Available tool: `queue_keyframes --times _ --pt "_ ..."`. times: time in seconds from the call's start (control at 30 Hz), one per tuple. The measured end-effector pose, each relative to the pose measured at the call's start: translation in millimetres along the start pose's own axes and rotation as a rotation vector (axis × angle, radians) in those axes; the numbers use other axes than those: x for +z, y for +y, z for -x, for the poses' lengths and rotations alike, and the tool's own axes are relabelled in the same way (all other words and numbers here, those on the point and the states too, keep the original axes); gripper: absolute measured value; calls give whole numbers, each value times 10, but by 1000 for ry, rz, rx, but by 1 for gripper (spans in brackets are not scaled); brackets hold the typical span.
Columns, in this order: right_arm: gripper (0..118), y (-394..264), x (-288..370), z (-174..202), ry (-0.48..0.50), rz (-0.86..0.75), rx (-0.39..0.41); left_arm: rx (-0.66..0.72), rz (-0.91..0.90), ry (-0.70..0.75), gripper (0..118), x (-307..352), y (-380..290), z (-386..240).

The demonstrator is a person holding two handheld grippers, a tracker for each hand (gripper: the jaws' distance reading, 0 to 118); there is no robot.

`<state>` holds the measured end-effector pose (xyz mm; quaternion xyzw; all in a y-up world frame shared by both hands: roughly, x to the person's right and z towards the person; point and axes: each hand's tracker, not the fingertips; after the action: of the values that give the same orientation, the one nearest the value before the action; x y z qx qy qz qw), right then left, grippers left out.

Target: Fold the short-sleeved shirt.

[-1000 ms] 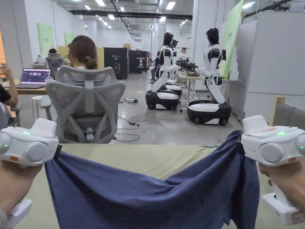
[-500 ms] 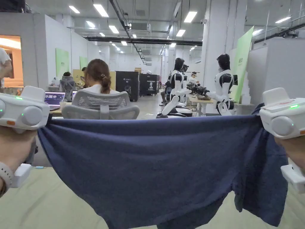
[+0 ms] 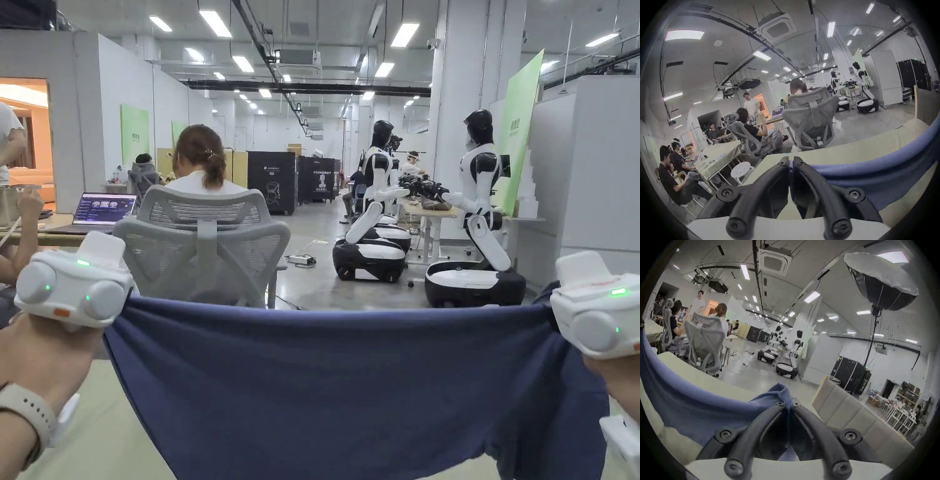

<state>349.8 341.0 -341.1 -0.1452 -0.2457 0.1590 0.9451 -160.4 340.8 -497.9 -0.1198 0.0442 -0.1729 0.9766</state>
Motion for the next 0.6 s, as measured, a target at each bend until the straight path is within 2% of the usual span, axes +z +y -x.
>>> queue_keyframes --times 0.13,0.3,0.47,0.6 --pt "0 -313 -191 13 25 54 8 -3 46 -29 1 -80 -228 -76" --pt "0 -555 -22 -44 48 96 4 17 80 -65 1 165 -348 -8" --pt "0 -993 542 -170 87 164 -32 36 162 -148 1 810 -807 95" --pt "0 -1636 1090 -218 157 262 11 97 284 -265 1 1384 -1483 205"
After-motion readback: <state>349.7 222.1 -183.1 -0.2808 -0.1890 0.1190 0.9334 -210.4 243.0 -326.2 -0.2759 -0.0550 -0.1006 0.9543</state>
